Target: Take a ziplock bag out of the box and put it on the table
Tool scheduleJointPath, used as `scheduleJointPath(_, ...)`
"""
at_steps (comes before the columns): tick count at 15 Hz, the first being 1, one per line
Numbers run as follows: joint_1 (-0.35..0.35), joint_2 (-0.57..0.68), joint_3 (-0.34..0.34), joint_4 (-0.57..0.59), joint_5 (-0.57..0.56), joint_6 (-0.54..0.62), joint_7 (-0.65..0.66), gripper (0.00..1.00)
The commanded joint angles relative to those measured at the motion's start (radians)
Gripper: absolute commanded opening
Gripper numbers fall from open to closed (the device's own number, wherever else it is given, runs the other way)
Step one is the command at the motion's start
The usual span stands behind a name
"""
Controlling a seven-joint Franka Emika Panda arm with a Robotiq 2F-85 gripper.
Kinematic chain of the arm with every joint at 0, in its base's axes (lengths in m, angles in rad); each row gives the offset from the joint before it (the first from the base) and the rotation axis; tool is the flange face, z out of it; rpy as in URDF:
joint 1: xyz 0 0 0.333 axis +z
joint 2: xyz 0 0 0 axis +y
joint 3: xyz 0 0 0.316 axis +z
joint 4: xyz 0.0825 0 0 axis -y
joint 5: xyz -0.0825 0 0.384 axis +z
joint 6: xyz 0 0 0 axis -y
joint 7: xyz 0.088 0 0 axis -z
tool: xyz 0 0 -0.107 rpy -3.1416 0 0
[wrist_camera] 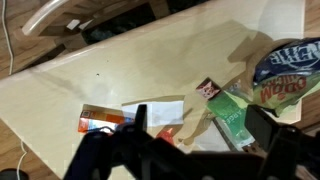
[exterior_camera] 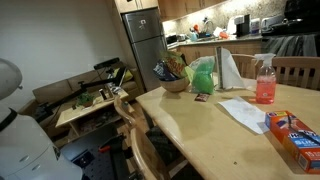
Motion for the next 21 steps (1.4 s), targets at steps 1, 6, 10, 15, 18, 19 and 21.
scheduleJointPath(1,-0.053,0.166,-0.008,0.164,-0.110,-0.037,0.068,1.00)
scheduleJointPath(6,-0.054,0.230,-0.063,0.217,-0.196,-0.048,0.064,1.00)
scheduleJointPath(10,-0.058,0.314,-0.090,0.301,-0.203,-0.085,0.063,1.00)
scheduleJointPath(15,-0.053,0.364,-0.096,0.316,-0.234,-0.087,0.016,1.00)
scheduleJointPath(18,-0.059,0.408,-0.103,0.298,-0.377,0.011,-0.026,1.00)
scheduleJointPath(19,-0.060,0.428,-0.105,0.294,-0.427,0.049,-0.018,1.00)
scheduleJointPath(21,-0.062,0.476,-0.114,0.286,-0.533,0.132,0.000,1.00)
